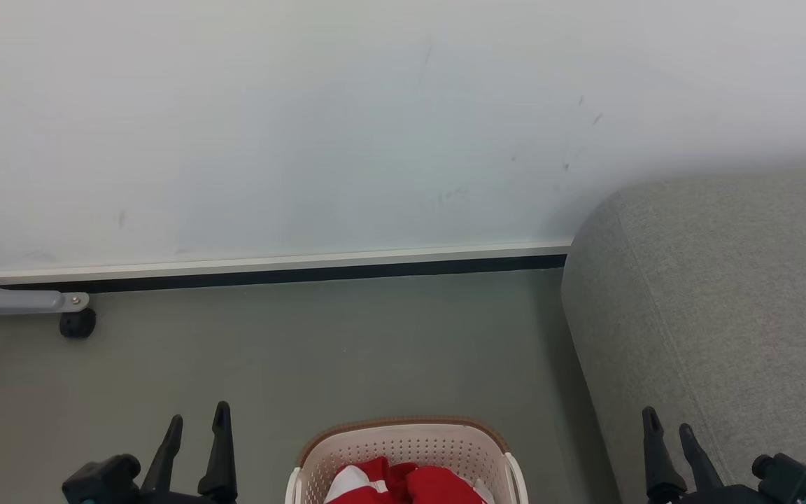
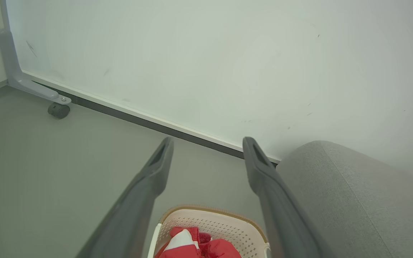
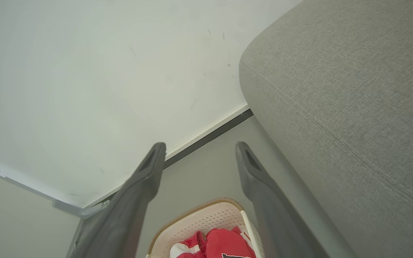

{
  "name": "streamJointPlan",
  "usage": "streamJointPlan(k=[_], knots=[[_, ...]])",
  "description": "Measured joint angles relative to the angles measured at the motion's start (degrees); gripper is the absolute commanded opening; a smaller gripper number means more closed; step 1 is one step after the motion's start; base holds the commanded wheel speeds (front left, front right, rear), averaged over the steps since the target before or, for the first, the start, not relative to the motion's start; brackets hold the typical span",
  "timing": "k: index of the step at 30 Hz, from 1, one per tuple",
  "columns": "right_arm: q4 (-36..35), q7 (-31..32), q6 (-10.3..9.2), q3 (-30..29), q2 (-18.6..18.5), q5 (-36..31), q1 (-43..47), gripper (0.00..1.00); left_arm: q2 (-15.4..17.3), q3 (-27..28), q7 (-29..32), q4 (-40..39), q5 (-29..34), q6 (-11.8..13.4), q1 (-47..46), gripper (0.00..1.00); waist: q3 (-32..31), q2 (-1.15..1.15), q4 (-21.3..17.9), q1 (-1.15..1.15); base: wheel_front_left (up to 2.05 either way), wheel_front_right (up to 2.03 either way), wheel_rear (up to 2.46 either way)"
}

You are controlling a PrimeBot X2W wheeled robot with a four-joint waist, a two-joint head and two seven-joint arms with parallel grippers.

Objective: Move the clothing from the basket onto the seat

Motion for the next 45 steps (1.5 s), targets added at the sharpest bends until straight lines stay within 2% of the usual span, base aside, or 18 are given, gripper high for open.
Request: streamJointPlan(k=[26,33,40,45], knots=[[-0.77,-4.67,-2.71,4.35,-1.20,-17.11,1.58,1.00,0.30,-1.70,-4.76,-0.31,18.45,3.32,2.49,1.00,-0.92,0.00,0.19,0.00,0.00,0.00,0.00],[-0.98,-6.05,-3.22,5.59,-1.49,-21.56,2.12,1.00,0.46,-2.41,-6.06,-0.16,22.98,3.42,3.42,1.00,-1.20,0.00,0.25,0.00,0.00,0.00,0.00],[-1.33,-7.05,-3.72,6.49,-1.85,-25.33,2.65,1.00,0.59,-2.87,-7.09,0.05,26.49,3.81,3.43,1.00,-1.40,0.00,0.28,0.00,0.00,0.00,0.00],[-1.37,-7.06,-3.72,6.47,-1.86,-25.35,2.66,1.00,0.58,-2.94,-7.09,0.26,26.53,3.75,3.44,1.00,-1.39,0.00,0.27,0.00,0.00,0.00,0.00]])
